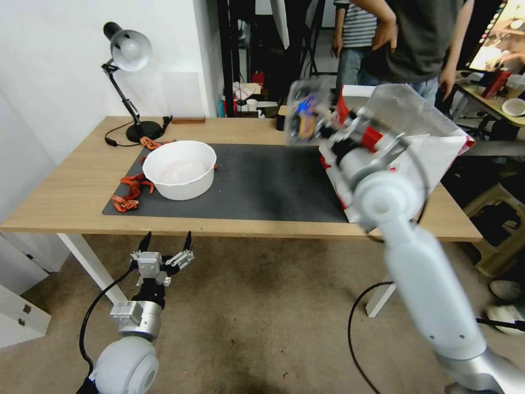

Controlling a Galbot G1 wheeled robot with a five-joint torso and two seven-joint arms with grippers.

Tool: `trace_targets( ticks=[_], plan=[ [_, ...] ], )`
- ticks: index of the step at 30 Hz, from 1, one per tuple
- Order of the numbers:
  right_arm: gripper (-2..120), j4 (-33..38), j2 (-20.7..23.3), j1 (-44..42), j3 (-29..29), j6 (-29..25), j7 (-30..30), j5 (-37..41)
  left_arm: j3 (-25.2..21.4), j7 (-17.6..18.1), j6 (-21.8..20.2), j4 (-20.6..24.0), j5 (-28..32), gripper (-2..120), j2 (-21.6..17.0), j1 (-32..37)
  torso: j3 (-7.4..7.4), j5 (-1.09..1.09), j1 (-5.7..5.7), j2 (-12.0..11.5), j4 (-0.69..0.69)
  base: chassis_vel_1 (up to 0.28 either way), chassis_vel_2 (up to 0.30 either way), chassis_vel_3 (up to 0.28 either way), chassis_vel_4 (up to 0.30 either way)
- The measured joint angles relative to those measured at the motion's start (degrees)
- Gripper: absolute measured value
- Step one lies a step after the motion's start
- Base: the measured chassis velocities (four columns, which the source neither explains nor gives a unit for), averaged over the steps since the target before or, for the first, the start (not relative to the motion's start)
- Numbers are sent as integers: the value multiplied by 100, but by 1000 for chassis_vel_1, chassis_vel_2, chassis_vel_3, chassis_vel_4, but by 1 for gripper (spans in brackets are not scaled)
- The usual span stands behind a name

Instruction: Close the takeout container lid, then place the container into the takeout bag.

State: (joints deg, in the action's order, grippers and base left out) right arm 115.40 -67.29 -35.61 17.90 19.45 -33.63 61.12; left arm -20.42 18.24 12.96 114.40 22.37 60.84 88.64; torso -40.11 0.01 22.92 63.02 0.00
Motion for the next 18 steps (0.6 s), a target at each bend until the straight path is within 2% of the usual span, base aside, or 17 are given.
trace_targets(
  ticks=[8,18],
  plan=[
    [0,34,215,-213,832,38,-21,-586,62,0,-6,-14,-2,100,15,-67,0,-1,0,0,-1,0,0,0,0],
    [0,-60,272,-651,1104,184,-128,-1228,141,0,-15,-19,-3,100,20,-126,0,0,0,0,0,0,0,0,0]
  ],
)
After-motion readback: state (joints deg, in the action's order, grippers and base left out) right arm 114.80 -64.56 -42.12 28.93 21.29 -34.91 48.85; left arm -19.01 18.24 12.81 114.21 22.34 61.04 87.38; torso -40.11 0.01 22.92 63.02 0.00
